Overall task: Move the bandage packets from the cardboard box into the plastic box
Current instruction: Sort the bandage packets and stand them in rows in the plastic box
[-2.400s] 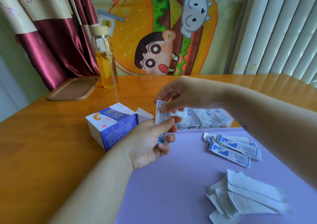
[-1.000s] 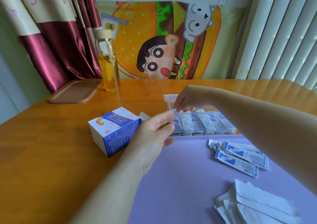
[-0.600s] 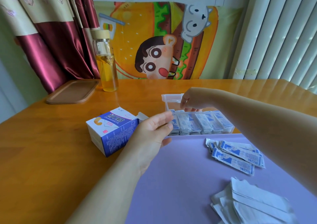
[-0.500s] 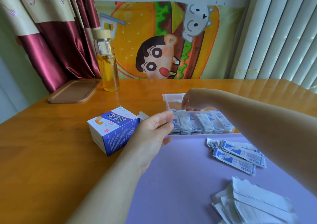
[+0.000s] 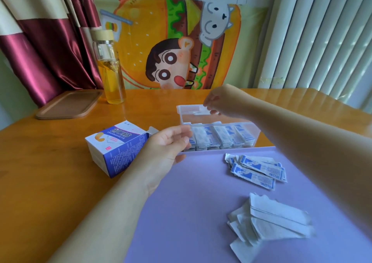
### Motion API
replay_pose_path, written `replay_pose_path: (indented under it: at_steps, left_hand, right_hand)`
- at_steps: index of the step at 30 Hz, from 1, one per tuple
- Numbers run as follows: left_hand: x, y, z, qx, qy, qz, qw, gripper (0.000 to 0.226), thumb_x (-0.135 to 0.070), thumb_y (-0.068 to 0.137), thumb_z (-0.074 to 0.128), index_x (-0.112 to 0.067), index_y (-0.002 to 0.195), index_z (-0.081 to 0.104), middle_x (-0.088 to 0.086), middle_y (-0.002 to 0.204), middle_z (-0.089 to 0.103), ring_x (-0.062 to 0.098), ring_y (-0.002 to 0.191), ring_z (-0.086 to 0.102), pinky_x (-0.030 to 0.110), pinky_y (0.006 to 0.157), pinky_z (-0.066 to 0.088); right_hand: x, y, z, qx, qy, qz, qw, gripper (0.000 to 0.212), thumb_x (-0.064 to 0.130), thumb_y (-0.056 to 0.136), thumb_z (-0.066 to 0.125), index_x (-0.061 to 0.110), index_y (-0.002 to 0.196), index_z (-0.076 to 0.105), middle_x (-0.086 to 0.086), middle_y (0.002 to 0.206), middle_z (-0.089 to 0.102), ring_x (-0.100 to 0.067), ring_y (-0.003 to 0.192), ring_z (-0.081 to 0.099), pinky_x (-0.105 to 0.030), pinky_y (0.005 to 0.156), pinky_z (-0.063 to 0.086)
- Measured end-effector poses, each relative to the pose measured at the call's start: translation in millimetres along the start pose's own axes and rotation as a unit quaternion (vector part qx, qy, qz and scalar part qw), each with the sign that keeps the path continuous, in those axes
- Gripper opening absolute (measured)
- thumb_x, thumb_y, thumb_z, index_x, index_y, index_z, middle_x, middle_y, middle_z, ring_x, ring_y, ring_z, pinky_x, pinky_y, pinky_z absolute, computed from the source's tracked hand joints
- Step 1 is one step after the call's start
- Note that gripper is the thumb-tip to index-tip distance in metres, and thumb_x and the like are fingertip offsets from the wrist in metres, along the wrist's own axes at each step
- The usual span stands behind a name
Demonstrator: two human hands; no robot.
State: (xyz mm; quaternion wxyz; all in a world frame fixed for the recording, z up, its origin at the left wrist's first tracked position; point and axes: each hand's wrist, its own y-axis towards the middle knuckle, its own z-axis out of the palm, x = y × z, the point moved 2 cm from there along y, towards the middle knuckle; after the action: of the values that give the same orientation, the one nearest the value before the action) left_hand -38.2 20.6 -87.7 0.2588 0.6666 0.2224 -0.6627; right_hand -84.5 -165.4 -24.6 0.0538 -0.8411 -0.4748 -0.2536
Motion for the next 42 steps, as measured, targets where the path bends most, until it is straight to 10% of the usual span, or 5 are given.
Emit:
replay_pose_path:
  at_steps: [3, 9, 29, 38, 42]
  left_hand:
    - [-3, -1, 1, 0.007, 0.010, 0.006, 1.000, 0.022, -0.010, 0.095, 0.050, -0.028, 0.099, 0.063, -0.009, 0.101, 0.068, 0.007, 0.086, 0.063, 0.026, 0.081, 0.049]
    - [1, -6, 6, 0.018, 0.023, 0.004, 1.000, 0.021, -0.011, 0.097, 0.048, -0.027, 0.099, 0.061, -0.010, 0.097, 0.066, 0.004, 0.077, 0.060, 0.025, 0.082, 0.049]
    - [12, -5, 11, 0.013, 0.023, -0.021, 0.999, 0.020, -0.012, 0.097, 0.048, -0.027, 0.098, 0.060, -0.006, 0.099, 0.065, 0.009, 0.086, 0.060, 0.029, 0.085, 0.048]
    - [11, -5, 8, 0.012, 0.014, -0.019, 1.000, 0.019, -0.013, 0.097, 0.049, -0.026, 0.102, 0.061, -0.005, 0.101, 0.066, 0.008, 0.087, 0.060, 0.029, 0.085, 0.049]
    - [10, -5, 8, 0.010, 0.005, -0.018, 1.000, 0.018, -0.012, 0.097, 0.049, -0.025, 0.103, 0.060, -0.006, 0.099, 0.066, 0.007, 0.084, 0.060, 0.027, 0.084, 0.049]
  right_hand:
    - [10, -50, -13, 0.006, -0.008, -0.073, 0.997, 0.006, 0.020, 0.086, 0.064, 0.018, 0.088, 0.069, 0.009, 0.074, 0.068, -0.005, 0.069, 0.064, -0.012, 0.061, 0.048]
    - [-3, -140, -2, 0.370, -0.258, -0.024, 0.892, 0.054, 0.052, 0.068, 0.075, 0.037, 0.115, 0.054, 0.022, 0.100, 0.061, -0.005, 0.092, 0.064, -0.028, 0.086, 0.051]
    - [-25, -144, 19, 0.388, -0.324, -0.040, 0.862, 0.057, 0.045, 0.071, 0.077, 0.024, 0.117, 0.050, 0.011, 0.089, 0.045, -0.012, 0.082, 0.046, -0.022, 0.066, 0.038]
    - [-24, -144, 21, 0.415, -0.271, -0.036, 0.868, 0.024, 0.045, 0.071, 0.076, 0.040, 0.073, 0.053, 0.027, 0.053, 0.054, 0.008, 0.056, 0.049, -0.017, 0.055, 0.033]
    - [-21, -147, 21, 0.377, -0.300, -0.045, 0.875, 0.053, 0.044, 0.075, 0.073, 0.028, 0.122, 0.053, 0.009, 0.109, 0.057, -0.009, 0.089, 0.049, -0.024, 0.075, 0.040]
